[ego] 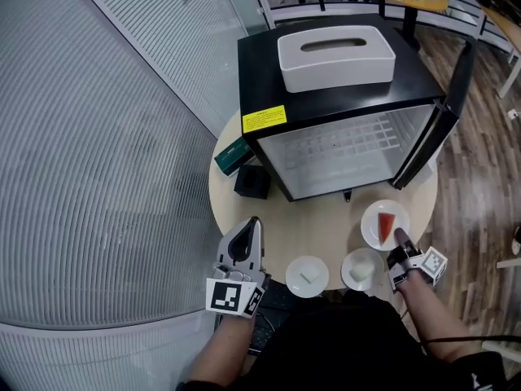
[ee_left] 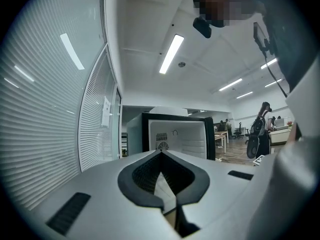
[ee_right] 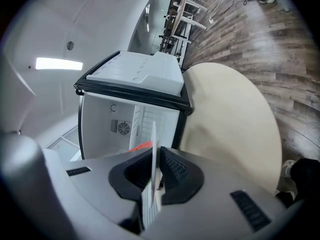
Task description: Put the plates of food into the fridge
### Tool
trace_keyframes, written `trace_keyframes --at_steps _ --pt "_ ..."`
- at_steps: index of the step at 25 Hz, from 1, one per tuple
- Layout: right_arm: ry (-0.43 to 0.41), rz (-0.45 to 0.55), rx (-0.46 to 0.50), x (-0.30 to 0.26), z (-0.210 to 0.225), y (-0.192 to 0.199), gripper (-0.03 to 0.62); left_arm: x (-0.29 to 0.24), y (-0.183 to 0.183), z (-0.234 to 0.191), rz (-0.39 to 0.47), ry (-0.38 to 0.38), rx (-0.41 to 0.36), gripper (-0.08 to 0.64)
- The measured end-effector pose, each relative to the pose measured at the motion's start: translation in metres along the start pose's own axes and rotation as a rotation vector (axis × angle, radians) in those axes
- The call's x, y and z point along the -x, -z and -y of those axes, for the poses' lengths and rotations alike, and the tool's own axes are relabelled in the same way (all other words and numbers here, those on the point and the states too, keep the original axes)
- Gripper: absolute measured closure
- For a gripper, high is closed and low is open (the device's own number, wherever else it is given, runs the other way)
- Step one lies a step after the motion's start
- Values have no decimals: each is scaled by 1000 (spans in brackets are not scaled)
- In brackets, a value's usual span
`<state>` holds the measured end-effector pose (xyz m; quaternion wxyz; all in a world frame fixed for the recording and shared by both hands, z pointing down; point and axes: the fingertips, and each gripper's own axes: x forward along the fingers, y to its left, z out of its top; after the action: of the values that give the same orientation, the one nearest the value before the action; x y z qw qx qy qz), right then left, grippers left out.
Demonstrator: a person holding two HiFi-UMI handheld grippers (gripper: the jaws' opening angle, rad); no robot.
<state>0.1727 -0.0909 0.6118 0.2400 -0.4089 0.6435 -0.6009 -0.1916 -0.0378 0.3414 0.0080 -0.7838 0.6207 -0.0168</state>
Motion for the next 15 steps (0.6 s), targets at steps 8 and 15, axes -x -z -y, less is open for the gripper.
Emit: trace_keyframes --at_steps 8,15 --pt "-76 -34 12 -34 -50 16 566 2 -24 -14 63 7 4 557" --pt "-109 -35 14 -59 -81 22 566 2 -33 -28 91 5 1 557"
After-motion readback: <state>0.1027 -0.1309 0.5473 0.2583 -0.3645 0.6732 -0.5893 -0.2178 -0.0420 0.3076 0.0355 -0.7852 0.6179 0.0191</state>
